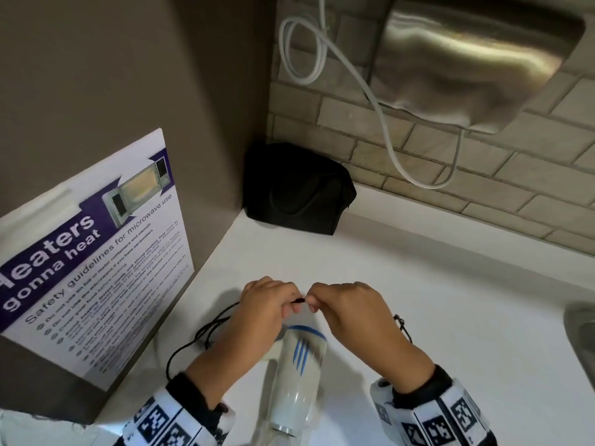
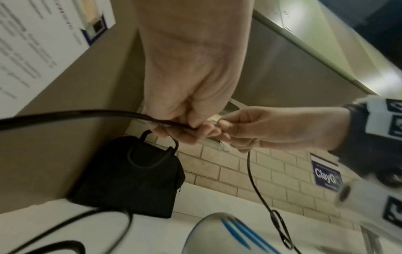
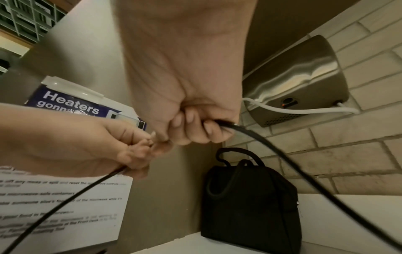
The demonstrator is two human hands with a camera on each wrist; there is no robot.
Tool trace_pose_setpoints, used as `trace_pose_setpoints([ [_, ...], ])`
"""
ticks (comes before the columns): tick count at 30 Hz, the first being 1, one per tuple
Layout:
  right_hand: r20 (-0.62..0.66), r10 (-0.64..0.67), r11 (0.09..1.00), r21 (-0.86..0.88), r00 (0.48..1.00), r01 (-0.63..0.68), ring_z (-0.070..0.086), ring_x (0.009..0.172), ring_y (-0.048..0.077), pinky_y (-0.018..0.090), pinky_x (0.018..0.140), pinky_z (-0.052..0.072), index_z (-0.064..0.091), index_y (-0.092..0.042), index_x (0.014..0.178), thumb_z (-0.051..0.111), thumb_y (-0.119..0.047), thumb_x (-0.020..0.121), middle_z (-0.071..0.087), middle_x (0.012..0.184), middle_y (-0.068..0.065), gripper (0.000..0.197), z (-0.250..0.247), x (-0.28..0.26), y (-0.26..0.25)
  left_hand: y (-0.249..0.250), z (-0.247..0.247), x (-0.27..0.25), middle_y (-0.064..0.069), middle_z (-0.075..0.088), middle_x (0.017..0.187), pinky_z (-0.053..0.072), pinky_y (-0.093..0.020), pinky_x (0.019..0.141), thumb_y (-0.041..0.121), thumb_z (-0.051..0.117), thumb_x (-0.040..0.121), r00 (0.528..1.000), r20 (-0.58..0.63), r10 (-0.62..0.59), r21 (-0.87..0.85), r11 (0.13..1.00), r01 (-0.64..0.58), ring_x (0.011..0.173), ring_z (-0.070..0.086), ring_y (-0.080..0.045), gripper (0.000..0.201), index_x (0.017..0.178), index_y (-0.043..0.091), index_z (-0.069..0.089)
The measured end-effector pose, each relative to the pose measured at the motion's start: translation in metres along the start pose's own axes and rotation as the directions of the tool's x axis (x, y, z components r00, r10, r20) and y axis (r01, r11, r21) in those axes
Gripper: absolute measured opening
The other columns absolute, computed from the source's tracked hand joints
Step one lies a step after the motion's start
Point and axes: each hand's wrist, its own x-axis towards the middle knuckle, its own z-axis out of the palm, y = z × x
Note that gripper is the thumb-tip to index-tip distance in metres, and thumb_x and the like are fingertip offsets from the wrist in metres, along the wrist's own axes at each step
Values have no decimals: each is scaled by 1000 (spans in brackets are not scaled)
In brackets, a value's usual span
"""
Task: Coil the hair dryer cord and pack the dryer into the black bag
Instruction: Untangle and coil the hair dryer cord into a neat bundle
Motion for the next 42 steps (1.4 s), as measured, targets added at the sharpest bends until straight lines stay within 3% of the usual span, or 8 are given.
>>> trace_pose_setpoints([
  [4,0,47,991,125,999,-47,30,52,15,9,51,20,46,-23,79,48,-1,77,36,58,-11,22,-2,2,15,-14,-17,-4,9,42,57,34,-19,61,3,37,70,988,-73,-137,-436,895,92,59,36,-7,26,61,21,53],
  [9,41,71,984,158,997,-77,34,53,17,26,49,29,40,-26,80,43,-2,80,40,62,-9,24,16,3,24,-16,-31,-5,-4,48,65,38,-7,68,-7,32,80,947,-113,-302,-531,824,199,73,49,-14,35,57,17,42],
  [16,120,187,980,45,975,-193,37,53,24,35,50,39,46,-22,85,42,-5,82,45,60,-4,17,35,0,38,-51,-37,-7,10,53,58,38,-25,88,-15,27,82,830,-175,-530,-686,670,283,65,59,5,38,63,14,43],
  [22,140,216,968,99,966,-230,39,51,22,35,51,41,49,-18,85,45,-6,89,46,58,-4,13,42,-2,49,-74,-32,-9,11,47,52,34,-31,90,-16,23,80,785,-133,-606,-785,547,289,62,53,-6,45,59,20,41],
  [29,170,279,935,177,945,-308,56,59,19,36,62,50,47,-21,78,44,-6,91,62,64,-7,20,42,-8,64,-69,-27,-14,-1,56,66,39,-17,75,3,32,97,813,-130,-567,-612,691,384,86,61,-20,37,65,12,49],
  [33,108,332,939,60,937,-340,32,43,15,31,46,32,50,-22,84,43,-6,90,35,47,-7,18,30,-13,62,-67,-21,-16,3,69,84,47,-34,81,16,36,96,894,-235,-382,-207,918,338,87,63,-18,32,82,23,64],
  [37,60,238,971,-42,969,-235,32,45,18,19,40,16,53,-21,86,47,-5,85,39,49,-6,17,17,-9,39,-23,0,-9,2,68,111,43,-41,95,43,26,91,975,-87,-205,106,971,214,104,59,-24,50,118,20,61],
  [42,90,86,996,-12,992,-85,22,42,10,8,44,3,53,-25,75,53,-8,64,54,48,-9,20,6,-4,4,9,15,1,9,59,80,48,-27,72,6,38,79,991,70,-111,-147,982,121,75,54,-8,33,94,16,66],
])
